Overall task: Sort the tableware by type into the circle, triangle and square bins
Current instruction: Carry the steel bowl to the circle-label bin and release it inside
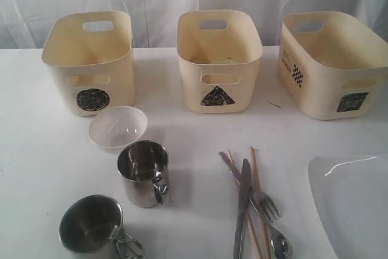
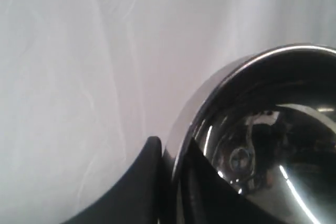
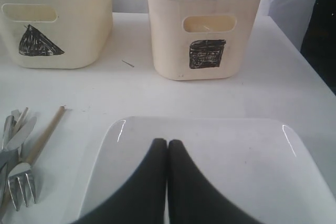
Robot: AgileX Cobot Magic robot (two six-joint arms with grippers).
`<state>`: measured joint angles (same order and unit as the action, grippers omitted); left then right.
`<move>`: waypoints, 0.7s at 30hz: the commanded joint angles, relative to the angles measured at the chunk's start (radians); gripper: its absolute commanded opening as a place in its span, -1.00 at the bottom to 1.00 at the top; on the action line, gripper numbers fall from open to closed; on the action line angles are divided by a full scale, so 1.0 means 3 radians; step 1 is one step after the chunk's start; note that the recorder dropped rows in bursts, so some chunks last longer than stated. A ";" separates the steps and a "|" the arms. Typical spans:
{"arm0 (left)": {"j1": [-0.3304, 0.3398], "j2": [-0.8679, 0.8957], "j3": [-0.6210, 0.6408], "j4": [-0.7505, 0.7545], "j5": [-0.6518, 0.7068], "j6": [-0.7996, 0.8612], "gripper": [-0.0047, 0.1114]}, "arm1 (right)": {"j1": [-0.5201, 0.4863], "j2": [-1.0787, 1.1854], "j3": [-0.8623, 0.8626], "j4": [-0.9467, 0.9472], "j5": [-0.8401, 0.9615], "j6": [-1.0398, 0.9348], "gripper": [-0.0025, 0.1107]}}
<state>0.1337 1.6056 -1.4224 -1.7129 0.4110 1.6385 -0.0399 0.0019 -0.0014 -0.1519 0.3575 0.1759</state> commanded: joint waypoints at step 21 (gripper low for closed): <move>-0.0852 0.1418 -0.0764 -0.0105 -0.1526 -0.0599 -0.92 | 0.0000 -0.0006 0.0005 0.0008 -0.0023 0.0077 -0.96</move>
<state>-0.1950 2.0143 -1.6448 -1.7223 -0.1842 1.6189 -0.0399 0.0019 -0.0014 -0.1519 0.3575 0.1969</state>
